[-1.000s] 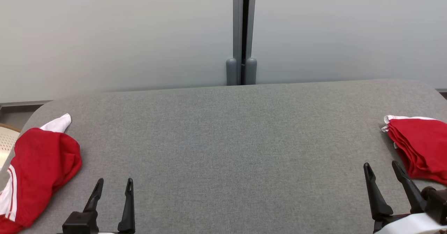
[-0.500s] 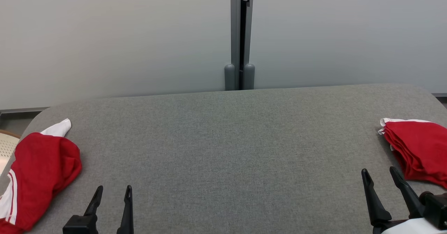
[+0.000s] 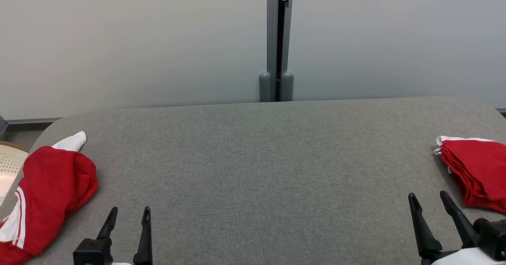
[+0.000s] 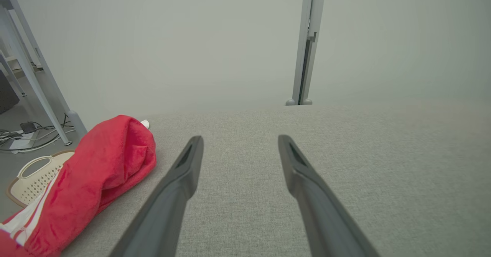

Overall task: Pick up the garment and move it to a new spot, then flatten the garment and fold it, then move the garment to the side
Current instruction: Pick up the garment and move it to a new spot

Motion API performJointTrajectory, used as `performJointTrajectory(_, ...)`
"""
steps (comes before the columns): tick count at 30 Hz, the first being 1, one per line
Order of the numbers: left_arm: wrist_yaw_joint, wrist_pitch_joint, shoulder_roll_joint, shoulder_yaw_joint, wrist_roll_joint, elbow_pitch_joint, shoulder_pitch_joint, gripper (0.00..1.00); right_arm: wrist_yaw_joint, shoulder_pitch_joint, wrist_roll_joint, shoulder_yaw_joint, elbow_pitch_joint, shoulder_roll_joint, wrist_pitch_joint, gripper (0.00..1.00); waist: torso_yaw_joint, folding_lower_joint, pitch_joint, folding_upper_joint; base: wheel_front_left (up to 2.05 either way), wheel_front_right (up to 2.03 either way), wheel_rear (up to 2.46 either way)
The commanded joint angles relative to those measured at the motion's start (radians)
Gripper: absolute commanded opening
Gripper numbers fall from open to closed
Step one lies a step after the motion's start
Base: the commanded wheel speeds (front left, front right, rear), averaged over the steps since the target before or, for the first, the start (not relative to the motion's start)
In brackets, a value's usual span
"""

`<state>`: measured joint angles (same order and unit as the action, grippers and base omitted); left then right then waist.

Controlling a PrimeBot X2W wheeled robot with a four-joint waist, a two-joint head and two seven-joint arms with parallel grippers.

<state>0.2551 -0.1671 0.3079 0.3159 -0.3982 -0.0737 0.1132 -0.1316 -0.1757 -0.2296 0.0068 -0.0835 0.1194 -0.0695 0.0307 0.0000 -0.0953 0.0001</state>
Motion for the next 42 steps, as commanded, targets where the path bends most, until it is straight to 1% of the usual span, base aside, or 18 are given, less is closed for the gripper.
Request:
performJointTrajectory(1,-0.001,-0.004,0.006,-0.002,-0.004,-0.001,-0.019,1.0,0.002,0.004,0.003,-0.007,0.0,0.001,0.008,1.0,0.01,0.0,0.002,-0.0001,0.0,0.0,0.0)
performJointTrajectory(6,-0.007,-0.009,-0.001,-0.007,-0.012,-0.006,-0.058,1.0,0.002,-0.006,0.005,0.002,-0.017,-0.009,0.007,1.0,0.078,0.0,0.011,-0.0001,0.0,0.0,0.0)
performJointTrajectory(11,-0.032,-0.021,-0.013,0.0,-0.019,-0.025,-0.115,1.0,0.001,-0.003,0.002,-0.001,-0.034,-0.015,0.002,1.0,0.187,0.0,0.019,-0.0001,0.0,0.0,0.0)
performJointTrajectory(15,-0.042,-0.044,-0.024,-0.001,-0.025,-0.043,-0.143,1.0,0.001,0.004,0.007,0.007,-0.045,-0.014,-0.006,1.0,0.274,0.0,0.015,-0.0001,0.0,0.0,0.0)
performJointTrajectory(18,-0.046,-0.052,-0.022,0.004,-0.015,-0.05,-0.153,1.0,0.001,0.011,0.004,0.008,-0.049,-0.017,-0.01,1.0,0.33,0.0,0.011,-0.0001,0.0,0.0,0.0)
performJointTrajectory(22,-0.048,-0.058,-0.013,0.002,-0.011,-0.06,-0.165,1.0,0.001,0.016,0.003,0.02,-0.044,-0.016,-0.014,1.0,0.382,0.0,0.006,-0.0001,0.0,0.0,0.0)
performJointTrajectory(25,-0.044,-0.06,-0.005,-0.003,-0.01,-0.065,-0.163,1.0,0.001,0.024,0.0,0.025,-0.039,-0.013,-0.011,1.0,0.404,0.0,0.006,-0.0001,0.0,0.0,0.0)
performJointTrajectory(30,-0.035,-0.061,0.007,-0.005,-0.004,-0.067,-0.159,1.0,0.001,0.025,0.002,0.026,-0.035,-0.016,-0.01,1.0,0.418,0.0,0.005,-0.0001,0.0,0.0,0.0)
performJointTrajectory(39,-0.026,-0.051,0.009,0.006,0.0,-0.069,-0.171,1.0,0.001,0.031,0.001,0.023,-0.031,-0.011,-0.011,1.0,0.418,0.0,0.013,-0.0001,0.0,0.0,0.0)
performJointTrajectory(42,-0.031,-0.047,0.006,0.012,0.0,-0.08,-0.182,1.0,0.001,0.036,0.002,0.025,-0.036,-0.007,-0.014,1.0,0.414,0.0,0.022,-0.0001,0.0,0.0,0.0)
